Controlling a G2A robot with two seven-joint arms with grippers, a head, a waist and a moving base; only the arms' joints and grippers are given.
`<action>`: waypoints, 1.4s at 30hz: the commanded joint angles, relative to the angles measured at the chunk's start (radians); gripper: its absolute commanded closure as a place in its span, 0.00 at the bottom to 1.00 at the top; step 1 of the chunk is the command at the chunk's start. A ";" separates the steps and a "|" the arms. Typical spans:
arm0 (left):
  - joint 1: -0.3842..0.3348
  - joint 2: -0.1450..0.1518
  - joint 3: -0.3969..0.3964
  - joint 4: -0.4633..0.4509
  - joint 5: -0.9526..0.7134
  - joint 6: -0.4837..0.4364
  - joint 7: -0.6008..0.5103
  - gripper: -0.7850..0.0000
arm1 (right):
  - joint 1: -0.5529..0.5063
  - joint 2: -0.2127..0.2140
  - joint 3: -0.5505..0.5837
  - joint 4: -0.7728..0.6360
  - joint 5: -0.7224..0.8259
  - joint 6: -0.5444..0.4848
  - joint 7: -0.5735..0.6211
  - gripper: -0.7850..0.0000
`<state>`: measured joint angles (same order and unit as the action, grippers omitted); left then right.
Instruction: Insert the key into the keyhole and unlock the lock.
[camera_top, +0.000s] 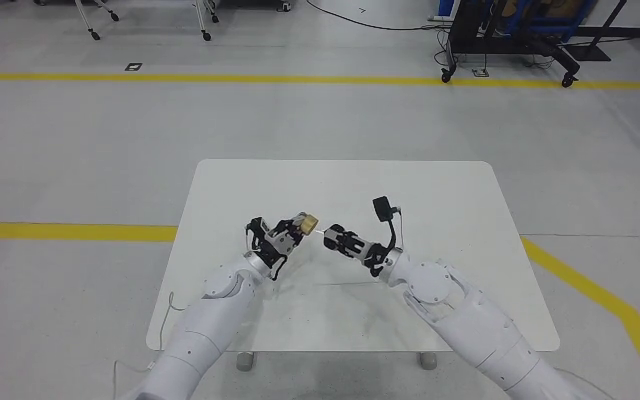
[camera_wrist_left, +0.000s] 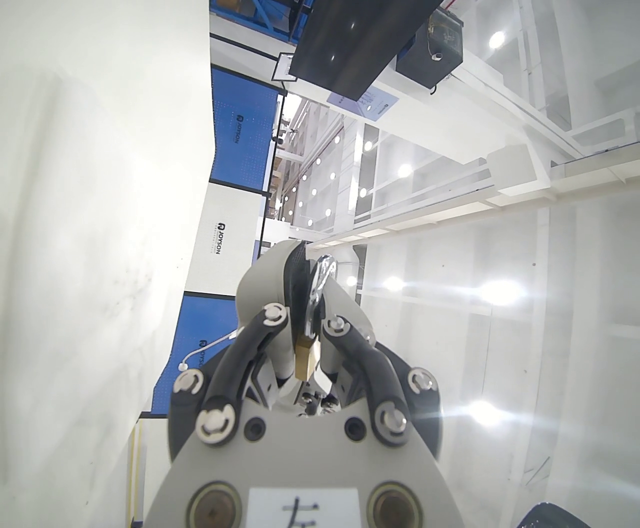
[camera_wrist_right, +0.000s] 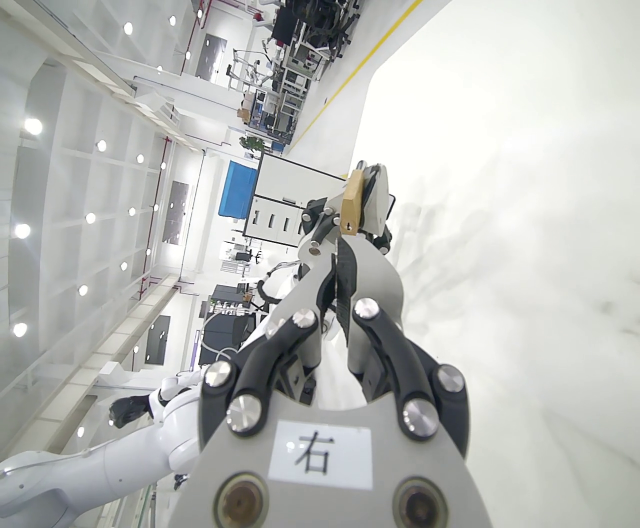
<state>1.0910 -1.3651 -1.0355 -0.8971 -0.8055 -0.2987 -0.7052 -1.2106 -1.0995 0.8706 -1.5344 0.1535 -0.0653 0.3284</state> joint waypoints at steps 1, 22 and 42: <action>-0.001 -0.001 -0.002 0.002 0.004 0.000 -0.004 1.00 | 0.001 -0.005 -0.004 0.007 0.007 -0.006 0.000 1.00; -0.006 -0.013 -0.015 0.018 0.028 -0.014 -0.024 1.00 | 0.005 -0.036 0.009 0.044 -0.014 0.009 -0.022 1.00; 0.014 -0.018 -0.041 -0.026 0.067 -0.025 0.034 1.00 | 0.002 -0.062 0.005 0.044 -0.048 -0.007 0.008 1.00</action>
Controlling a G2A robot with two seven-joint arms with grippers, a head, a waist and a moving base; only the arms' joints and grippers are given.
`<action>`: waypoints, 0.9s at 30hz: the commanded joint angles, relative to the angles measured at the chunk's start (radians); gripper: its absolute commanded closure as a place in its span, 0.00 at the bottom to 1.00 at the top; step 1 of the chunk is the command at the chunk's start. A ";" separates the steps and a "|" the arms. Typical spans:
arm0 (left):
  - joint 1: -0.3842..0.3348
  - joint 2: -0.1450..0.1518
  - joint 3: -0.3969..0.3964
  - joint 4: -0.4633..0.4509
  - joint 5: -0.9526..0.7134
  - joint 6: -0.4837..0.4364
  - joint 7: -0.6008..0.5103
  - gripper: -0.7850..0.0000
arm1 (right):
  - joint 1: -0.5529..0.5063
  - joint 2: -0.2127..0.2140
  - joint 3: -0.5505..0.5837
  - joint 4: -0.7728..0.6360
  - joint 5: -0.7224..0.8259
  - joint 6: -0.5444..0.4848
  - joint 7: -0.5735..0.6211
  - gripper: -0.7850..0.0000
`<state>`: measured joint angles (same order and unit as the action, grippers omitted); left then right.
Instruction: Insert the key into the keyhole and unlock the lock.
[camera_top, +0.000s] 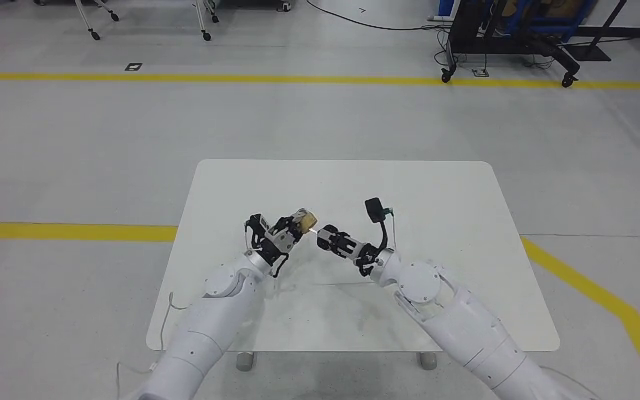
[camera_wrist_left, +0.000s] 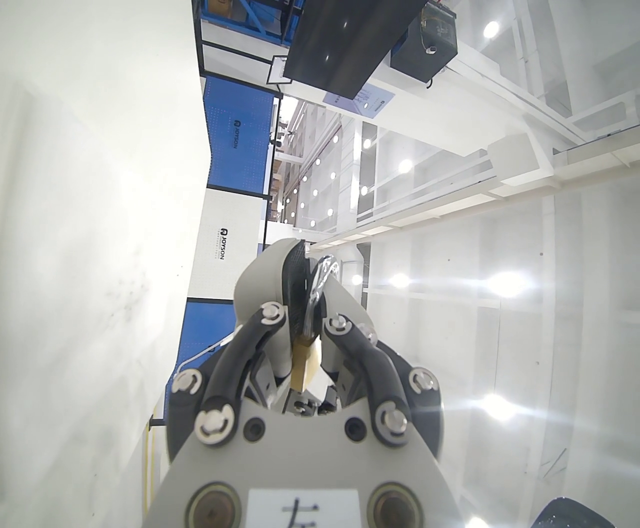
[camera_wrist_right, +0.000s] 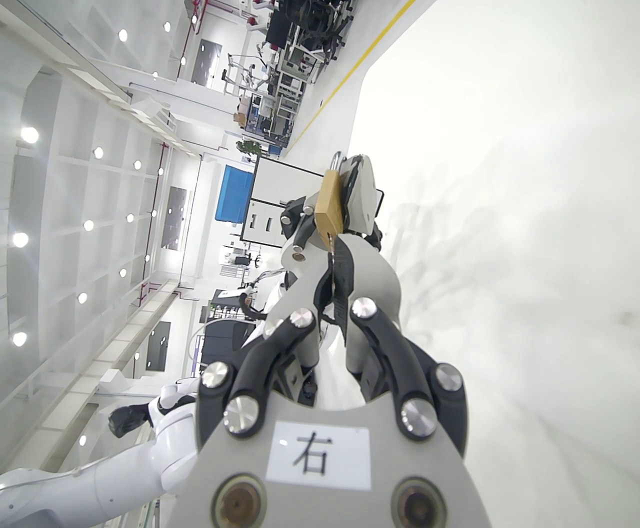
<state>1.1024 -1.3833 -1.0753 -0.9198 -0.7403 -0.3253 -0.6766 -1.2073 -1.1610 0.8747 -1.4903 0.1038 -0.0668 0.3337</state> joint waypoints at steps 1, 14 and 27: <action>0.004 0.000 -0.004 -0.008 0.007 0.002 0.016 1.00 | -0.001 -0.002 0.003 -0.002 -0.002 -0.011 -0.001 1.00; 0.013 0.007 -0.029 -0.059 0.023 0.054 0.065 1.00 | -0.035 0.004 0.041 -0.038 0.049 -0.130 0.074 1.00; 0.063 -0.007 -0.028 -0.050 0.085 -0.253 0.098 1.00 | -0.086 -0.025 -0.002 -0.046 -0.166 -0.170 -0.253 1.00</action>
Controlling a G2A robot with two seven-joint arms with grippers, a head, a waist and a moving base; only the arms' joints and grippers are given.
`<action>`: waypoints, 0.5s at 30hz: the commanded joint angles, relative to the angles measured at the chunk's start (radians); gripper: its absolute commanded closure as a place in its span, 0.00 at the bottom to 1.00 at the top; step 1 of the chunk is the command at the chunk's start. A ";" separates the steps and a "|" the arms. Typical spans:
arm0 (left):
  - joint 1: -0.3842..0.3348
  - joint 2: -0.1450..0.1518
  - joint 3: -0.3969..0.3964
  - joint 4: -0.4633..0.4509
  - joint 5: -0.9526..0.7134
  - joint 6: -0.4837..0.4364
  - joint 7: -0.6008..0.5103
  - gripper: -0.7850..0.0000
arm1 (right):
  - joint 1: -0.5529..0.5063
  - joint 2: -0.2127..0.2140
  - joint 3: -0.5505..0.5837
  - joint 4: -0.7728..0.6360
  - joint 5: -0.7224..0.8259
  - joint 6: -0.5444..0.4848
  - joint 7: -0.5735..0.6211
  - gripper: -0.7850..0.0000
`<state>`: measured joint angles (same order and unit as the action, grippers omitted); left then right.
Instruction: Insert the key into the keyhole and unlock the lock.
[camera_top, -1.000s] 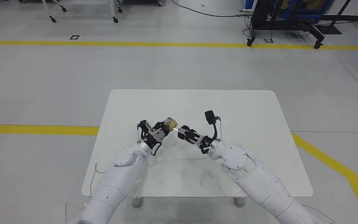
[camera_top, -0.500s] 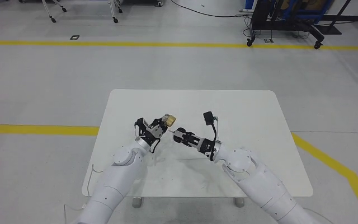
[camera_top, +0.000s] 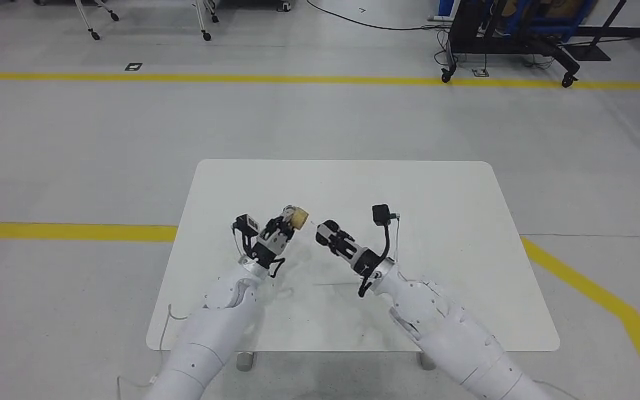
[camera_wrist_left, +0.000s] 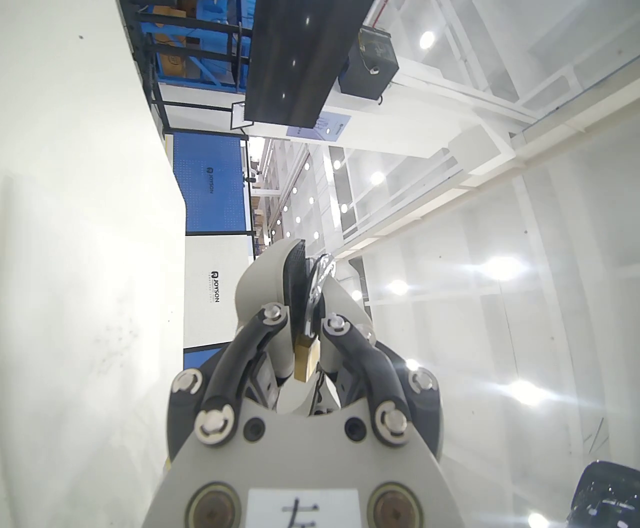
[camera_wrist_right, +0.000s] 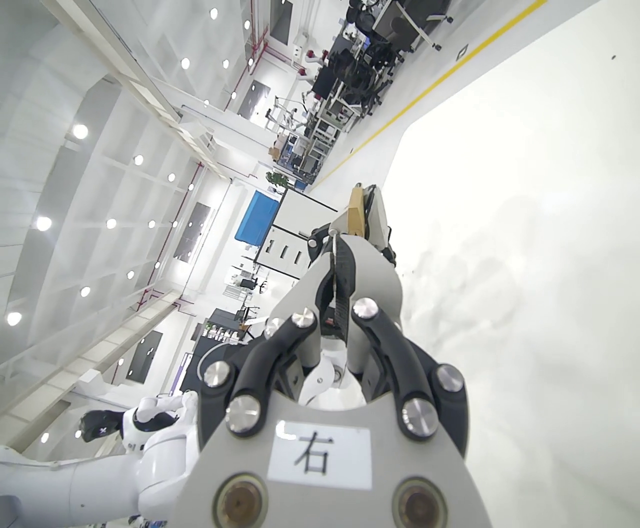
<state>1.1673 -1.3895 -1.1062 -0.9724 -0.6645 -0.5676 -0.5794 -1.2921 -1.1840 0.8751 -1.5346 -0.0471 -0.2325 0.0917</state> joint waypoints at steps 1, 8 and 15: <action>-0.003 -0.003 0.004 0.004 0.018 -0.023 0.006 1.00 | -0.003 -0.003 -0.004 -0.002 -0.034 -0.001 -0.019 1.00; -0.002 -0.011 0.008 0.012 0.024 -0.060 0.024 1.00 | -0.010 -0.014 -0.011 -0.014 -0.084 0.037 -0.038 1.00; -0.005 -0.014 0.004 0.020 0.041 -0.074 0.030 1.00 | -0.004 -0.026 -0.017 0.011 -0.072 0.025 -0.017 1.00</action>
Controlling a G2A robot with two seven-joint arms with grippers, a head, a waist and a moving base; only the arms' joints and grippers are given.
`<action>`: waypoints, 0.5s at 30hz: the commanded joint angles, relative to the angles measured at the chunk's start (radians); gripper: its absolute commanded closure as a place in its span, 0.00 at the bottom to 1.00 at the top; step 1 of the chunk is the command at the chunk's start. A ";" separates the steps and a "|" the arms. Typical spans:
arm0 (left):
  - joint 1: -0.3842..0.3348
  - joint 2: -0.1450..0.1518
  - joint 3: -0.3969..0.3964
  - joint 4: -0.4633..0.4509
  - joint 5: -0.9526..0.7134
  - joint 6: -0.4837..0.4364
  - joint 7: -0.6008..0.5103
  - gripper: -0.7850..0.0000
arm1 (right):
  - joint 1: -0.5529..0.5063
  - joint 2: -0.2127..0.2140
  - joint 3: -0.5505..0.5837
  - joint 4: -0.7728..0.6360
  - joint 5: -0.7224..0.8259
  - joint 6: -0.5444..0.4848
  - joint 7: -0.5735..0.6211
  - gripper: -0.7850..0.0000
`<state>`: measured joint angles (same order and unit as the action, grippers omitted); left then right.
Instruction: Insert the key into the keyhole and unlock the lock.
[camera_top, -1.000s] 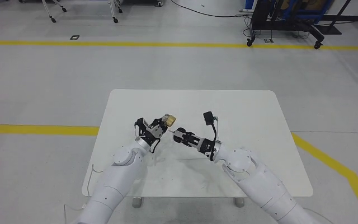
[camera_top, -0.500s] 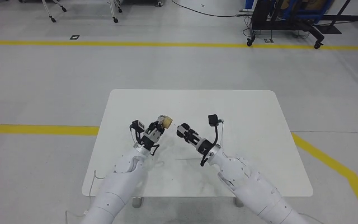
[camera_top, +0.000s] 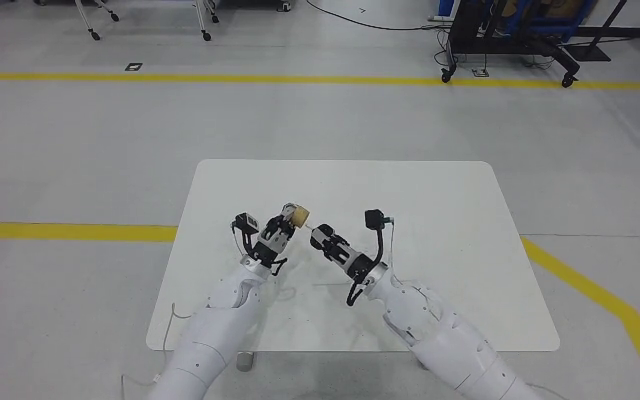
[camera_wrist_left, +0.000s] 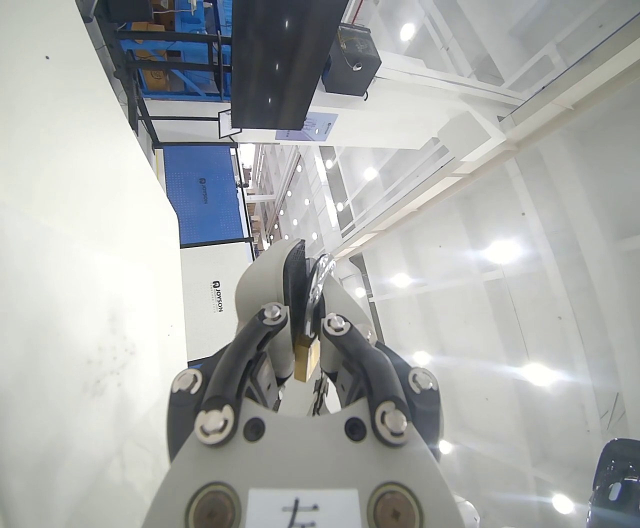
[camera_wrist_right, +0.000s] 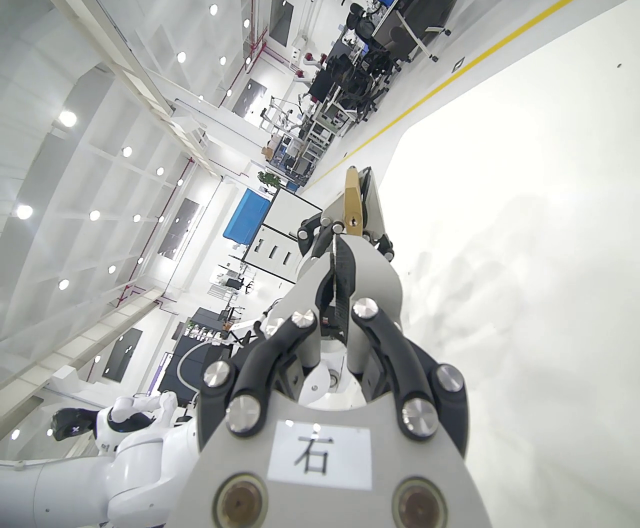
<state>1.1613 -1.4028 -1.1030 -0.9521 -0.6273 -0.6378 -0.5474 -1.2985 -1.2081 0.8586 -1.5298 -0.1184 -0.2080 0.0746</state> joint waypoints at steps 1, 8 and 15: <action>0.002 -0.001 0.003 0.000 0.007 -0.005 -0.003 1.00 | 0.004 -0.004 -0.001 0.010 0.003 -0.001 0.000 1.00; 0.000 -0.006 0.007 0.004 0.020 -0.014 -0.006 1.00 | 0.010 -0.014 0.008 0.027 -0.001 -0.001 -0.012 1.00; -0.011 -0.010 0.000 0.018 0.017 -0.021 -0.004 1.00 | -0.004 -0.019 0.026 0.029 -0.010 -0.015 -0.023 1.00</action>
<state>1.1513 -1.4127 -1.1018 -0.9358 -0.6097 -0.6566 -0.5504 -1.3004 -1.2267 0.8821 -1.5006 -0.1279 -0.2243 0.0522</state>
